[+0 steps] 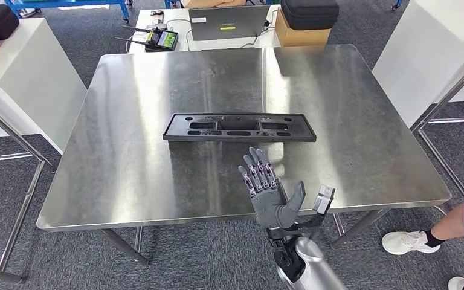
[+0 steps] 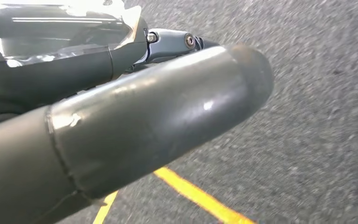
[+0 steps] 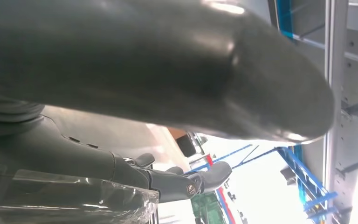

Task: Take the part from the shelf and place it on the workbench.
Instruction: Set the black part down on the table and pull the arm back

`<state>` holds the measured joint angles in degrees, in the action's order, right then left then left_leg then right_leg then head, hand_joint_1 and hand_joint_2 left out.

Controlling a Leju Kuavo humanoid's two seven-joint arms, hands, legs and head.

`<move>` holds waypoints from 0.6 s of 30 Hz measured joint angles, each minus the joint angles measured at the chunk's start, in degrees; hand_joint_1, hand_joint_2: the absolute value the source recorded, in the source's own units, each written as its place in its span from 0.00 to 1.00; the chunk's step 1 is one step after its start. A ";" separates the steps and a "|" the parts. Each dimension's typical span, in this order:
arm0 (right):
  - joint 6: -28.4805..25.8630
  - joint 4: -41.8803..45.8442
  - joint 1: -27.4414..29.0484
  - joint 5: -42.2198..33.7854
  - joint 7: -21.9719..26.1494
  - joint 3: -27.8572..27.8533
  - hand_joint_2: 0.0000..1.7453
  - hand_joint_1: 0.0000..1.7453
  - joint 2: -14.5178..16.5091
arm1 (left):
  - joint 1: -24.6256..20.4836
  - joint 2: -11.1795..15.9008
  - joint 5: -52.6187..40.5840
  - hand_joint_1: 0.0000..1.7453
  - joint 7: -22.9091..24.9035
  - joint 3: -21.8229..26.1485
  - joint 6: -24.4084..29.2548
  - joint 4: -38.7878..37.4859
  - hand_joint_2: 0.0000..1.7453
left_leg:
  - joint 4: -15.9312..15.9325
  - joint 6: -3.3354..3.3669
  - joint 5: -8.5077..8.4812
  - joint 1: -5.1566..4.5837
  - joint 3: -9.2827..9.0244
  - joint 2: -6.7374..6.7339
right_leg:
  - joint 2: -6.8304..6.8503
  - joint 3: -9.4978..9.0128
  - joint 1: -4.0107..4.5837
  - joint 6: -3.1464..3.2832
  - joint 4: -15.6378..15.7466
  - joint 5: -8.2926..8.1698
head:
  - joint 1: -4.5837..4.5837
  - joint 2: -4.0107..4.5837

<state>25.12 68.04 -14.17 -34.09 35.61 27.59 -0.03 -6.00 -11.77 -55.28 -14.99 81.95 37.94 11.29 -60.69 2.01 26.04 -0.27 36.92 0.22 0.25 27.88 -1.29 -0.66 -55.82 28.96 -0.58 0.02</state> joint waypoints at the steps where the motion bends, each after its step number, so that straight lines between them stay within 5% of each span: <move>1: 0.11 -0.40 -0.34 -0.03 0.00 0.22 0.00 0.00 0.02 | 0.00 -0.13 0.00 0.00 0.06 0.01 0.04 -0.01 0.00 | -2.83 -0.42 2.35 0.28 1.04 0.01 | 0.13 0.13 -0.20 0.42 0.02 -0.34 | -0.08 0.00; 3: 0.31 -1.02 -0.69 -0.10 0.01 0.49 0.00 0.00 0.03 | 0.00 -0.32 0.00 0.00 0.13 0.00 0.04 -0.01 0.00 | -10.24 -1.25 6.96 0.83 3.42 -0.01 | 0.33 0.86 -0.05 0.83 -0.01 -0.88 | -0.28 0.00; 5: 0.38 -1.60 -0.79 -0.15 0.02 0.67 0.00 0.00 0.02 | 0.00 -0.34 0.00 0.00 0.16 0.00 0.04 -0.01 0.00 | -13.81 -2.04 7.77 1.54 3.67 -0.05 | 0.48 1.47 -0.12 0.66 -0.13 -1.29 | -0.30 0.00; 8: 0.44 -2.23 -1.12 -0.18 0.03 0.99 0.00 0.00 0.02 | -0.03 -0.34 0.00 0.00 0.21 -0.01 0.04 -0.01 0.00 | -5.62 -3.10 3.78 2.73 -2.59 -0.10 | 0.49 2.24 -0.47 0.21 -0.80 -1.55 | -0.34 0.00; 10: 0.60 -2.43 -1.49 -0.32 0.27 1.07 0.00 0.00 -0.01 | -0.10 -0.40 -0.01 0.00 0.27 -0.02 0.03 -0.01 0.00 | -0.05 -3.26 2.77 2.80 -5.86 0.12 | 0.47 2.86 -0.34 -0.55 -1.35 -1.76 | -0.38 0.00; 12: 0.70 -2.43 -1.66 -0.68 0.79 1.10 0.00 0.00 -0.21 | -0.15 -0.53 -0.01 0.00 0.25 -0.03 -0.01 -0.01 0.00 | 1.25 -2.78 2.85 2.28 -6.01 0.30 | 0.45 3.51 -0.06 -1.65 -1.54 -2.29 | -0.36 0.00; 14: 0.56 -2.16 -1.55 -1.16 1.23 1.08 0.00 0.00 -0.71 | -0.13 -0.74 0.04 0.00 -0.28 -0.04 -0.28 -0.01 0.00 | 1.76 -1.62 2.33 1.96 -5.32 0.18 | 0.42 4.46 -0.04 -2.42 -1.99 -2.11 | -0.32 0.00; 16: -0.06 -1.13 -0.97 -1.42 1.22 0.62 0.00 0.00 -1.31 | -0.11 -0.90 0.33 0.00 -2.03 -0.10 -1.25 0.01 0.00 | 2.15 -0.10 1.44 1.67 -4.45 0.04 | 0.33 6.42 -0.14 -2.09 -5.54 0.62 | -0.09 0.00; 18: -1.23 0.97 0.81 -0.84 0.85 -0.64 0.00 0.00 -1.92 | -0.07 -0.66 1.99 0.00 -5.71 0.12 -4.28 0.05 0.00 | 2.15 0.97 0.72 1.26 -3.45 -0.01 | 0.21 9.13 -0.12 -1.22 -12.80 4.65 | 0.13 0.00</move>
<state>23.89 69.01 -13.36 -34.92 36.46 26.95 -1.95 -6.07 -12.43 -53.29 -20.70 82.07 33.66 11.34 -58.53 2.98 26.75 0.98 33.48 0.21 0.46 37.01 -1.40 -1.87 -68.63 33.61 -0.45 0.02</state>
